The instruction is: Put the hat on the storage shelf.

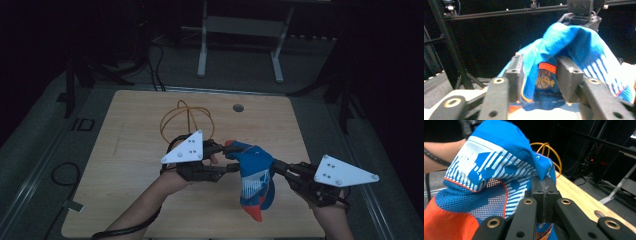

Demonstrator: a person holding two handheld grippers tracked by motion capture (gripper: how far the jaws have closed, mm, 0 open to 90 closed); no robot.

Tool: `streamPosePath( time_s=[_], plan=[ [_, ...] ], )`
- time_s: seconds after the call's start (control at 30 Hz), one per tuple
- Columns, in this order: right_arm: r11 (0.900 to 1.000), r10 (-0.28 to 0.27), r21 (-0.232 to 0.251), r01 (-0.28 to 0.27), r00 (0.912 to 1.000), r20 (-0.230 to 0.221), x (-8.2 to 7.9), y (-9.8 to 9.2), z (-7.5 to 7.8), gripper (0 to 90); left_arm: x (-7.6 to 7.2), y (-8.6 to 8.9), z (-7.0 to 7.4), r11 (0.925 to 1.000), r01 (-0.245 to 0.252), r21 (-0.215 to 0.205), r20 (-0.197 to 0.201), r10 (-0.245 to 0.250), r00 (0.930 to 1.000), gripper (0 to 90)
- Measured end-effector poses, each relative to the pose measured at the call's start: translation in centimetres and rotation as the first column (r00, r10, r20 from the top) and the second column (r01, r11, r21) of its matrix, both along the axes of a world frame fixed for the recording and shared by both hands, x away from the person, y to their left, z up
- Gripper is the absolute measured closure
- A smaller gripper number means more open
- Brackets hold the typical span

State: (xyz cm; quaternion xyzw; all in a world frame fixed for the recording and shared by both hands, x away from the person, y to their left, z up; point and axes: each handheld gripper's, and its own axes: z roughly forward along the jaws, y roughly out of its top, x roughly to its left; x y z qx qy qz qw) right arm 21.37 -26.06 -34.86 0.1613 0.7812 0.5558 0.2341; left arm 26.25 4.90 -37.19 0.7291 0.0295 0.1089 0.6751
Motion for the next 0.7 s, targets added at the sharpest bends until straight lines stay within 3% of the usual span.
streamPosePath(
  time_s=[0.07,0.2,0.37,0.57,0.7],
  plan=[
    [1.0,0.002,0.004,-0.002,1.0,0.003,0.1,0.0,0.2,90.0,-0.2,0.1,0.0,0.9999,-0.011,-0.001,0.001,0.011,0.9999,53.4],
    [1.0,-0.015,0.022,0.014,0.9997,0.021,0.6,-0.3,1.3,90.0,-1.3,2.0,0.1,0.996,-0.088,-0.014,0.001,0.088,0.9961,45.6],
    [0.999,-0.02,0.044,0.018,0.9991,0.038,1.3,-0.2,2.3,90.0,-2.5,4.9,-0.8,0.9825,-0.185,-0.018,-0.022,0.185,0.9825,39.8],
    [0.998,-0.02,0.061,0.017,0.9989,0.042,2.7,0.7,3.7,90.0,-3.7,7.9,-2.8,0.9616,-0.274,-0.01,-0.063,0.273,0.96,23.8],
    [0.998,-0.021,0.053,0.018,0.9982,0.056,3.9,1.9,4.7,90.0,-4.7,9.7,-4.5,0.9386,-0.345,0.008,-0.077,0.344,0.9356,13.3]
  ],
)
